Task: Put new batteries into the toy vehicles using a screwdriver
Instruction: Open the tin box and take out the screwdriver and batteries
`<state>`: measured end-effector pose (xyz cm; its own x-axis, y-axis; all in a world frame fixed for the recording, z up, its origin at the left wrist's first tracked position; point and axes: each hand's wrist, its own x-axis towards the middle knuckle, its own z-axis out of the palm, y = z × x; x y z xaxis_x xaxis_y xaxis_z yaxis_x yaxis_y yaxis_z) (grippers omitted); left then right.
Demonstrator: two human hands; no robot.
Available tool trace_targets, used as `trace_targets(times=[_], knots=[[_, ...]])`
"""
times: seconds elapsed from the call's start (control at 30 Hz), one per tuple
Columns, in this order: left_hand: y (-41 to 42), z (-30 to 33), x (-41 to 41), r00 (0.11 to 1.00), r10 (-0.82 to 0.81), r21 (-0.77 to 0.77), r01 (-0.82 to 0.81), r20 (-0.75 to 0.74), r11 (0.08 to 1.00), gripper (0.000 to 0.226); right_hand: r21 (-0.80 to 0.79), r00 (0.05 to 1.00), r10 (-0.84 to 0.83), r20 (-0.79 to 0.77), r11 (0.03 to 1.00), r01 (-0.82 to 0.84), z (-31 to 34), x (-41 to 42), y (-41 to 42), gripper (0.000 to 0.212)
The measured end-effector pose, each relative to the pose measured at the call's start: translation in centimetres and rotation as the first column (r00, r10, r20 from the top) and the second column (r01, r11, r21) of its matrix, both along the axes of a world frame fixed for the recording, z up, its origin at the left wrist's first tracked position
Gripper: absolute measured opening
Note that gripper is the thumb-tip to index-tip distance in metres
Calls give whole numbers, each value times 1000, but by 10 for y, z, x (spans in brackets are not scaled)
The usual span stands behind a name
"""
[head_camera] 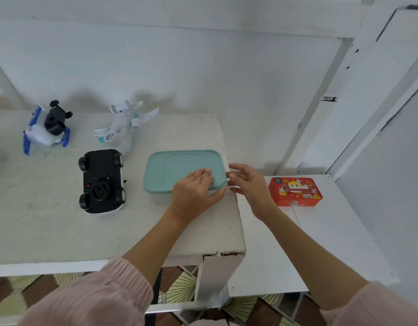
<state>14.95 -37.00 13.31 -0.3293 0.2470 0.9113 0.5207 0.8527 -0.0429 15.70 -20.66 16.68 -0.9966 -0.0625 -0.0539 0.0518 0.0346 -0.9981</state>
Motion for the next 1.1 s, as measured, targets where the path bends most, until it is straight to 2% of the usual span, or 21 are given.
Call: trace_targets(times=[0.1, 0.23, 0.37, 0.53, 0.63, 0.7, 0.8, 0.93, 1.0, 1.1], knots=[[1, 6, -1, 998, -33, 116, 27, 46, 993, 40, -25, 1000, -5, 10, 1000, 5, 1, 2, -1, 26], [-4, 5, 1, 995, -77, 109, 69, 68, 992, 52, 10, 1000, 8, 8, 1000, -8, 6, 2, -7, 24], [-5, 12, 2, 983, -122, 157, 100, 138, 983, 50, 9, 1000, 0, 13, 1000, 0, 7, 1, -17, 17], [-6, 27, 0, 964, -211, 275, 162, 159, 948, 27, -79, 1000, -15, 3, 997, 15, 4, 0, -20, 22], [-4, 44, -1, 965, -221, 363, 158, 138, 918, 21, -111, 1000, -26, 14, 993, 28, 2, -1, -22, 23], [-7, 61, 1, 967, -208, 497, 110, 146, 861, 24, -143, 999, -27, 29, 989, 31, 2, -1, -22, 24], [-16, 88, 4, 962, -219, 748, 23, 164, 663, 30, -170, 999, -38, 38, 984, 44, 0, -1, -23, 25], [-33, 106, 9, 975, -194, 867, 0, 111, 499, 22, -174, 997, -61, 42, 982, 67, 1, -3, -30, 26], [-41, 107, 10, 976, -175, 854, -22, 132, 520, 22, -178, 996, -60, 65, 981, 71, 2, -5, -36, 27], [-50, 108, 12, 981, -128, 763, -31, 147, 645, 25, -164, 995, -61, 76, 984, 73, 5, -10, -44, 27]])
